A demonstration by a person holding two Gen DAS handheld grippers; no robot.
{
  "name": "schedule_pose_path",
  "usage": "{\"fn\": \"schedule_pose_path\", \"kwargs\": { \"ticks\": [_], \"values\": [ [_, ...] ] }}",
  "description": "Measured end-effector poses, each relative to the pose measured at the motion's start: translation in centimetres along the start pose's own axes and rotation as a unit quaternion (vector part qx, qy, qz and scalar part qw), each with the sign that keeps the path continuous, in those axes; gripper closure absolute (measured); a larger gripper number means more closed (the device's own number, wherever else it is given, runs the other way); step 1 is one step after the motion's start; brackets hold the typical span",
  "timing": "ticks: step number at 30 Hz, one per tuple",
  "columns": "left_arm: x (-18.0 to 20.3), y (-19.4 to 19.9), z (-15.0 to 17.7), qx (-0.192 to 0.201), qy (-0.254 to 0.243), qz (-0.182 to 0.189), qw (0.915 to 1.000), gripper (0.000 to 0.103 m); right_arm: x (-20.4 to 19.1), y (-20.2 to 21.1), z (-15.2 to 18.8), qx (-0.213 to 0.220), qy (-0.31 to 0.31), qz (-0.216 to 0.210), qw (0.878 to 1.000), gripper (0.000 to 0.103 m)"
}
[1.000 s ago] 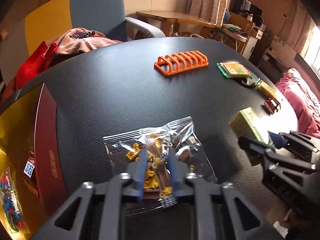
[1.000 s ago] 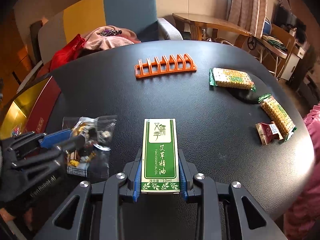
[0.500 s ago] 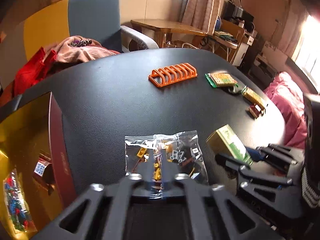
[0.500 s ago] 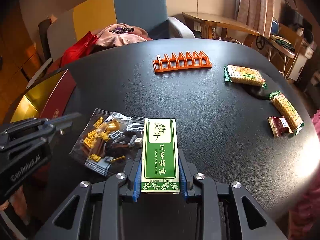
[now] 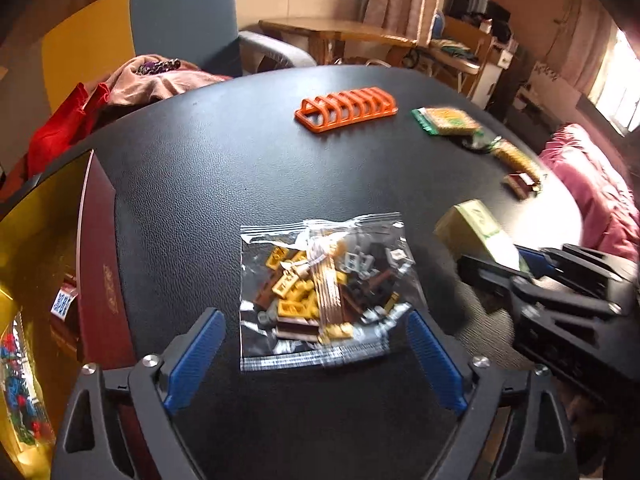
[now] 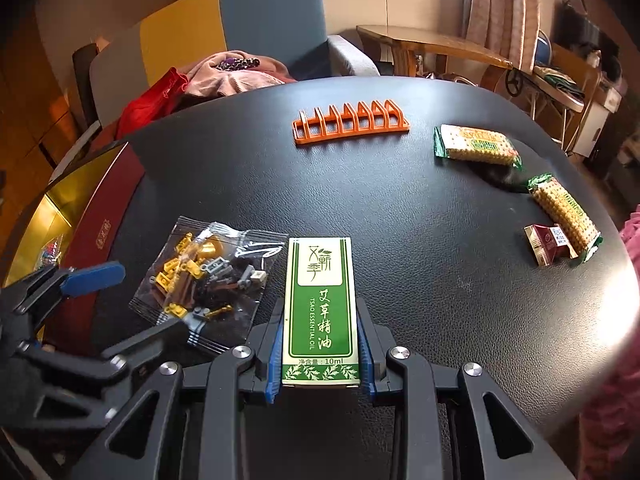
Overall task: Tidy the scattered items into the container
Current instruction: 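Lift the yellow brick bag and green box with both tools toward the tray, then carry the brick bag with the left tool and green box with the right tool over the gold tray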
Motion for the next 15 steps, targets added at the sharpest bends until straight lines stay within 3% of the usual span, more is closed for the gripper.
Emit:
{"fn": "schedule_pose_path", "kwargs": {
  "ticks": [7,10,15],
  "values": [
    [-0.2,-2.7,-1.0,-0.023,0.002,-0.001,0.9997,0.0,0.8,-0.7,-0.2,0.001,0.008,0.011,1.0,0.072],
    [0.3,-3.6,-1.6,-0.032,-0.008,-0.02,0.9993,0.0,1.4,-1.1,-0.3,-0.003,0.001,0.011,1.0,0.072],
    [0.2,-3.6,-1.8,-0.012,0.006,-0.023,0.9997,0.003,1.9,-1.8,-0.2,-0.01,-0.004,0.01,1.0,0.072]
  ]
}}
Point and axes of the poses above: each gripper's, at about its wrist camera, not at the fingertips, and y roughly against the way its jaws point, x to its right, z to its underside, the point moved 1 cm from there along -y, roughly the way its jaws point, and after that the axes turned 15 degrees about z, right-handed, at the moved point
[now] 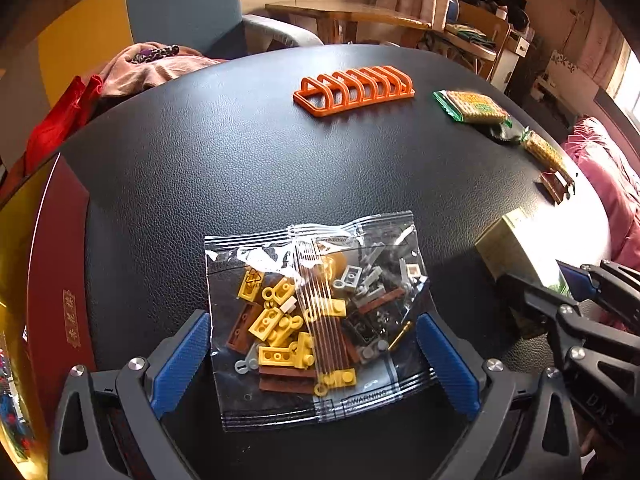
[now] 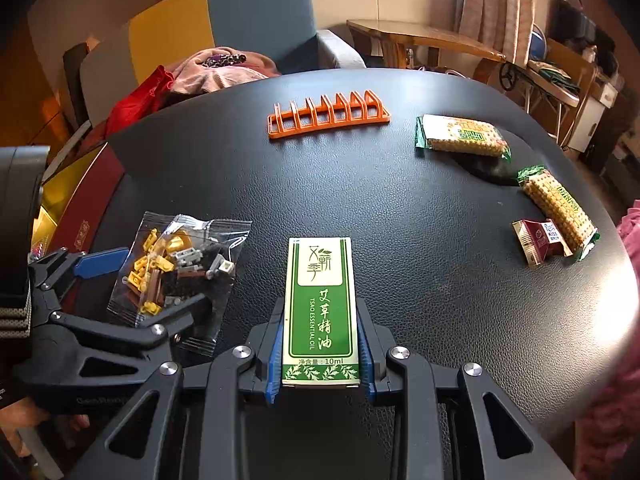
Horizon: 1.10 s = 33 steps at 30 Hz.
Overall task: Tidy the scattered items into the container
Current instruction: 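Carry the brick bag with the left tool and green box with the right tool over the gold tray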
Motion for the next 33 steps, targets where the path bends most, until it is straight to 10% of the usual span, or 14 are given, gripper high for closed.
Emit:
{"fn": "schedule_pose_path", "kwargs": {
  "ticks": [5,10,33],
  "values": [
    [0.3,0.7,-0.4,0.008,-0.01,0.018,0.9997,0.05,-0.4,-0.3,0.0,-0.003,0.003,0.0,1.0,0.072],
    [0.5,1.7,-0.7,0.013,-0.012,0.047,0.9987,0.071,-1.3,0.0,-0.2,0.001,0.01,-0.005,1.0,0.072],
    [-1.9,12.8,0.2,0.12,0.015,0.057,0.9911,0.076,-6.3,5.5,-1.7,0.052,0.045,-0.039,0.997,0.072]
  ]
}}
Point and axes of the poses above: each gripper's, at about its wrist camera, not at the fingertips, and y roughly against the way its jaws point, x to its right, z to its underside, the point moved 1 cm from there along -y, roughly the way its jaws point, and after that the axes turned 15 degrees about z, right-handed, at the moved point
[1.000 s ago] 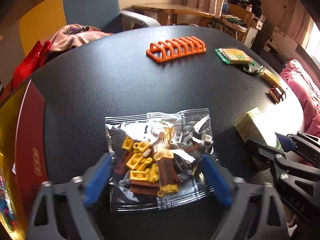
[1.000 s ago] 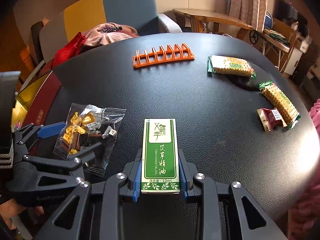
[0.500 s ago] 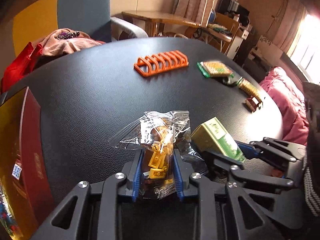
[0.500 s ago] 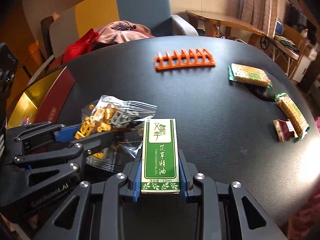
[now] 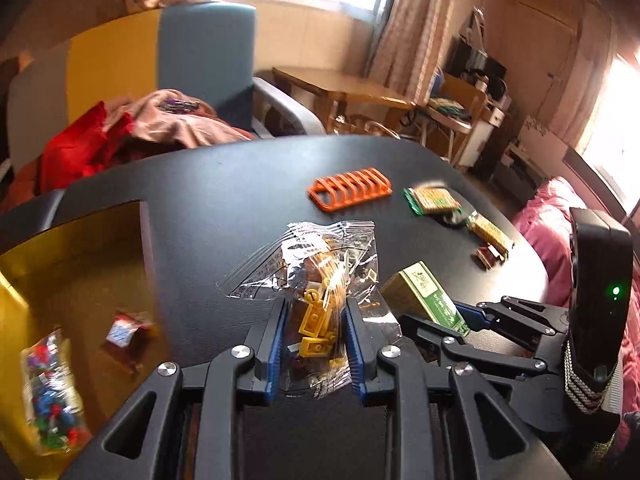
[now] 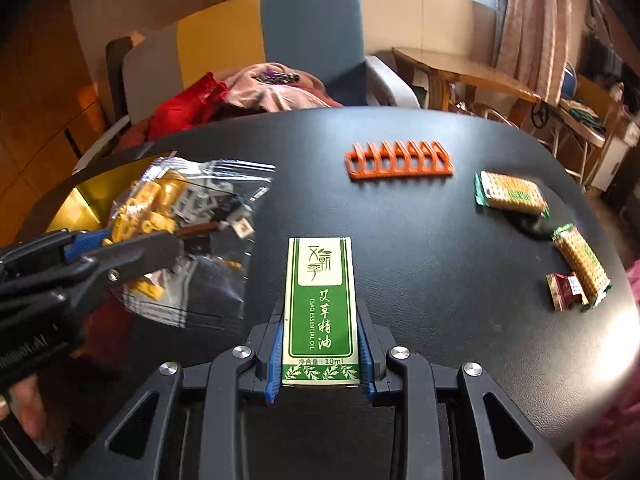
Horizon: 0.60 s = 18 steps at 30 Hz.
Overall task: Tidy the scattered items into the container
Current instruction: 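Carry the brick bag with the left tool and green box with the right tool over the gold tray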
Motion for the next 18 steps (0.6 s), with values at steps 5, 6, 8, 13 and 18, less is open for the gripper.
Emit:
{"fn": "schedule_pose_path", "kwargs": {
  "ticks": [5,6,8,13,18],
  "values": [
    [-2.7,3.6,1.1,0.019,0.03,-0.03,0.9989,0.076,-2.6,1.5,-0.4,0.014,0.02,-0.02,1.0,0.072],
    [-3.2,4.3,1.4,0.024,0.035,-0.038,0.9984,0.076,-3.4,1.9,-0.5,0.017,0.028,-0.025,0.999,0.072],
    [-4.6,6.0,2.0,0.033,0.048,-0.056,0.9967,0.076,-4.9,2.5,-0.7,0.024,0.04,-0.035,0.998,0.072],
    [-7.9,10.1,3.5,0.058,0.08,-0.096,0.9904,0.076,-8.9,4.2,-1.2,0.044,0.073,-0.064,0.994,0.072],
    [-10.9,13.7,5.3,0.079,0.112,-0.137,0.981,0.076,-13.8,5.8,-1.3,0.062,0.112,-0.098,0.987,0.072]
  ]
}}
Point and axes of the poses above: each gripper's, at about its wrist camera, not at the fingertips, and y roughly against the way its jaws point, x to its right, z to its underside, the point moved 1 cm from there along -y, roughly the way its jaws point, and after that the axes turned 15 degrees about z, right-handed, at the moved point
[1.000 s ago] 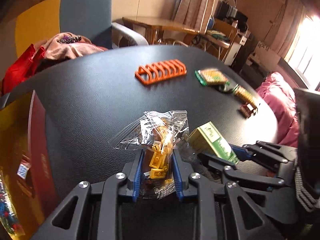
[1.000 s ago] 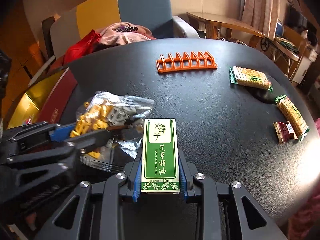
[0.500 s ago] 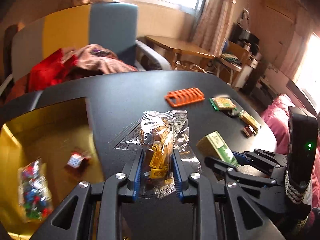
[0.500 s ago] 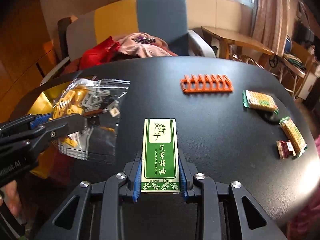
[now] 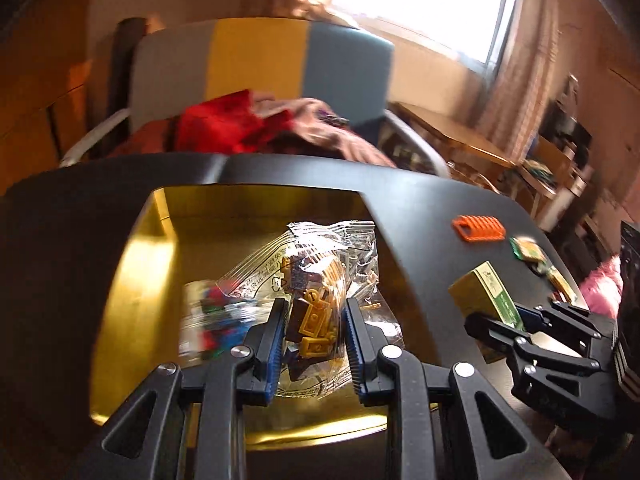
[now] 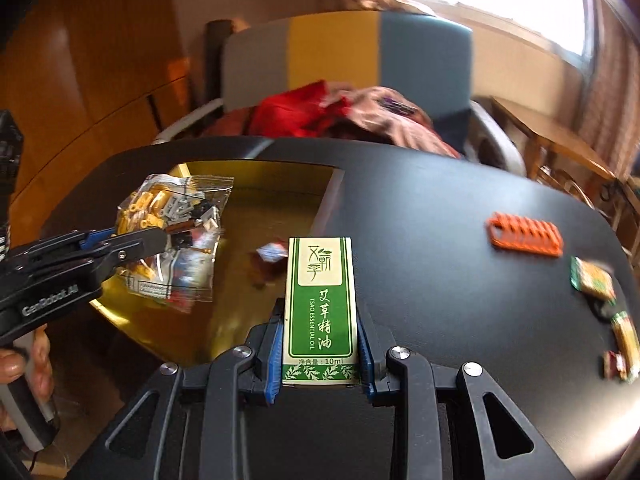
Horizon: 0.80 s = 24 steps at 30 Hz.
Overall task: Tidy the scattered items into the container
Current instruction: 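Carry the brick bag with the left tool and green box with the right tool over the gold tray, then open both tools to drop the brick bag and green box into the tray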
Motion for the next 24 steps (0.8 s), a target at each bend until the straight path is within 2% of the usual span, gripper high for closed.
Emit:
{"fn": "schedule_pose_path", "kwargs": {
  "ticks": [6,12,24],
  "values": [
    [-4.0,1.3,1.0,0.005,0.037,-0.037,0.9986,0.076,-5.3,-0.8,-0.9,0.006,0.04,-0.03,0.999,0.072],
    [-5.6,0.9,2.0,-0.001,0.056,-0.054,0.997,0.075,-8.5,-3.1,-0.9,-0.012,0.064,-0.029,0.997,0.072],
    [-7.0,0.3,3.5,-0.014,0.086,-0.061,0.9943,0.066,-8.6,-5.0,-0.4,-0.04,0.045,-0.037,0.997,0.07]
  ]
}}
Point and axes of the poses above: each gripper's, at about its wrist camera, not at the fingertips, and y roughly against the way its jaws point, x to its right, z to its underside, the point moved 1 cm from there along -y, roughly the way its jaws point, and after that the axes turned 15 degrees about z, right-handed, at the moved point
